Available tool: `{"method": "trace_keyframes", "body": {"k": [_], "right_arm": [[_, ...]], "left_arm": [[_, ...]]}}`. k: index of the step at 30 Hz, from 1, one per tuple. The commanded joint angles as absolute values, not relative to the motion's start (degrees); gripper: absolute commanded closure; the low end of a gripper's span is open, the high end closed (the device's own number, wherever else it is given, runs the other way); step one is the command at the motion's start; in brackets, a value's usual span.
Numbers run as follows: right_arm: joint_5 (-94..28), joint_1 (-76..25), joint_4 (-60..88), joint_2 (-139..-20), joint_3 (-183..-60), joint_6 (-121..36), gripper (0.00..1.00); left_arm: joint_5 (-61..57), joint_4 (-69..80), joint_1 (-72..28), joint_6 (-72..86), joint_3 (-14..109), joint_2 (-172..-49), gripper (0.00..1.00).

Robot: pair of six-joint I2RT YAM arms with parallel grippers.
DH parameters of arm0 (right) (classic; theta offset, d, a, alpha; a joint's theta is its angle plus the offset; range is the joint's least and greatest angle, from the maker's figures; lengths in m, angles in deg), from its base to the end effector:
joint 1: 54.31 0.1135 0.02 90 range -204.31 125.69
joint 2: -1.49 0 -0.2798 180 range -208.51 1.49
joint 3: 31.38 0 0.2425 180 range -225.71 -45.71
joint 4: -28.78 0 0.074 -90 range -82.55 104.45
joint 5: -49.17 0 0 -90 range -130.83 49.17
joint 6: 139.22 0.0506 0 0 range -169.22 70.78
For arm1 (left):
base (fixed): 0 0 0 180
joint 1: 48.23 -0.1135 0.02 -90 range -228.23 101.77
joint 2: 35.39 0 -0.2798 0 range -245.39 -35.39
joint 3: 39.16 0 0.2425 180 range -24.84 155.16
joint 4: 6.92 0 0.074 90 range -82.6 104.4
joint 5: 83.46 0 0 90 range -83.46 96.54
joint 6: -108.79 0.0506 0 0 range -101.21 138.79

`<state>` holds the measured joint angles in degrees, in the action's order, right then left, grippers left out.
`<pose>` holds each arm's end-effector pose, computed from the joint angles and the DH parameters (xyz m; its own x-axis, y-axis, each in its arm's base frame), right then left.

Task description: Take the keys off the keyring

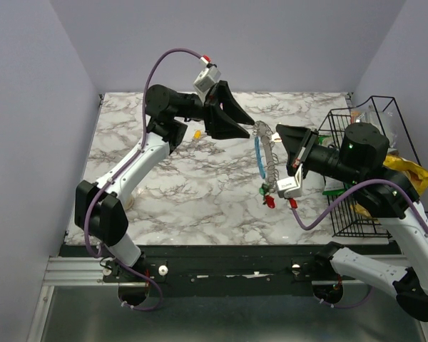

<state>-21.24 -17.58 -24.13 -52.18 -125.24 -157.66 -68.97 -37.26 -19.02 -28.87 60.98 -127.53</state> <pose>0.1166 0.1082 0.4686 0.8390 -0.4891 0.2385 0.0937 -0.3019 -0.9487 0.2716 -0.2080 0.4806 -0.2155 -0.0914 -0.9722 0.9289 -0.3263 -0.1752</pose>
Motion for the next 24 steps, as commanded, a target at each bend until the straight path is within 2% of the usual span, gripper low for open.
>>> {"method": "trace_keyframes", "body": {"k": [1,3,7,10,12,20,24], "right_arm": [[-19.04,-17.66,-20.44,-50.98,-126.39,-159.43,0.99],[-18.77,-17.66,-20.18,-50.81,-126.39,-159.61,0.99],[-18.77,-17.66,-20.18,-50.81,-126.31,-159.79,0.99],[-18.68,-17.66,-20.18,-50.72,-126.22,-159.79,0.99],[-18.68,-17.74,-20.18,-50.55,-125.96,-159.70,0.99],[-19.12,-17.74,-18.95,-49.93,-125.25,-157.86,0.99],[-19.21,-17.66,-18.60,-49.84,-125.69,-157.42,0.99]], "left_arm": [[-69.75,-50.03,-18.97,-35.68,61.21,-130.04,0.44],[-70.19,-55.23,-18.44,-41.83,61.38,-131.88,0.44],[-71.16,-76.81,-16.60,-56.58,63.92,-136.28,0.43],[-73.61,-89.22,-14.49,-70.03,70.07,-141.11,0.42],[-74.23,-89.28,-13.35,-71.12,73.95,-143.14,0.40],[-78.45,-89.28,-9.48,-70.33,74.75,-143.32,0.40],[-79.33,-89.28,-7.28,-68.83,72.11,-141.91,0.50]]}}
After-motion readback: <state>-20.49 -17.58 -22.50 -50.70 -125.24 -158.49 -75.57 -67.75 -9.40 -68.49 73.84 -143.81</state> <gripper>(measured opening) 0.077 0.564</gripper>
